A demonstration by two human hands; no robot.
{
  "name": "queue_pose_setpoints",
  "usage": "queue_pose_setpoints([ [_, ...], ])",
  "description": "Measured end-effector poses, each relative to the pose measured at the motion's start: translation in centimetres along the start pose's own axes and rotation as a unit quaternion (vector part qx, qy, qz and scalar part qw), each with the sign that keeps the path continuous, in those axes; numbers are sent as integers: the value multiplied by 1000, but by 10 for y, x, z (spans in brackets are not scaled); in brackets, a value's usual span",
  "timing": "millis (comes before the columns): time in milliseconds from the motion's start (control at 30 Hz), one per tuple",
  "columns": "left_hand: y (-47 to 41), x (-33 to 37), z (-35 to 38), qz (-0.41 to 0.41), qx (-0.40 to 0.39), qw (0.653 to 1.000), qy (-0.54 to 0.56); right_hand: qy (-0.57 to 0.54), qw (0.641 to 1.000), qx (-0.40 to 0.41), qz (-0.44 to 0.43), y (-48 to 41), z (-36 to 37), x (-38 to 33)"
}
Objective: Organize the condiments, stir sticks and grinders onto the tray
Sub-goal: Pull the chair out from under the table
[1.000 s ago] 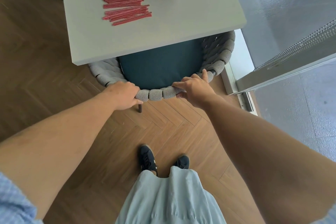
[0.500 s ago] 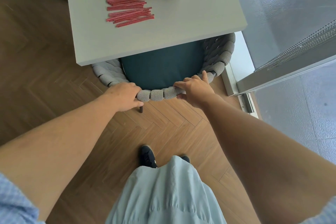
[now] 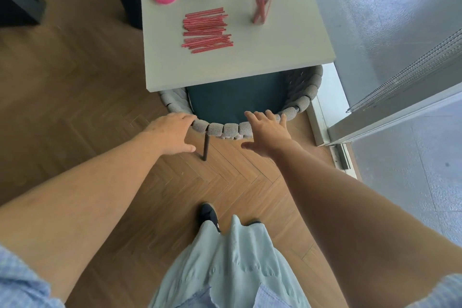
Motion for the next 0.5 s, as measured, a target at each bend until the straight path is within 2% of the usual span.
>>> queue_pose_setpoints([
  [300,79,-13,-42,-19,64,998,2,6,998,43,-36,49,-50,-63],
  [500,114,-46,-65,-3,104,994,8,-4,998,52,-26,61,-62,-116],
])
Point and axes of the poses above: each hand's wrist, its own y-axis away from the middle knuckle, its own z-axis out of the palm, x = y × z, the point moved 10 cm from there along -y, towards the middle knuckle, and after that the axes turned 12 degrees about z, right-handed, at the moved point
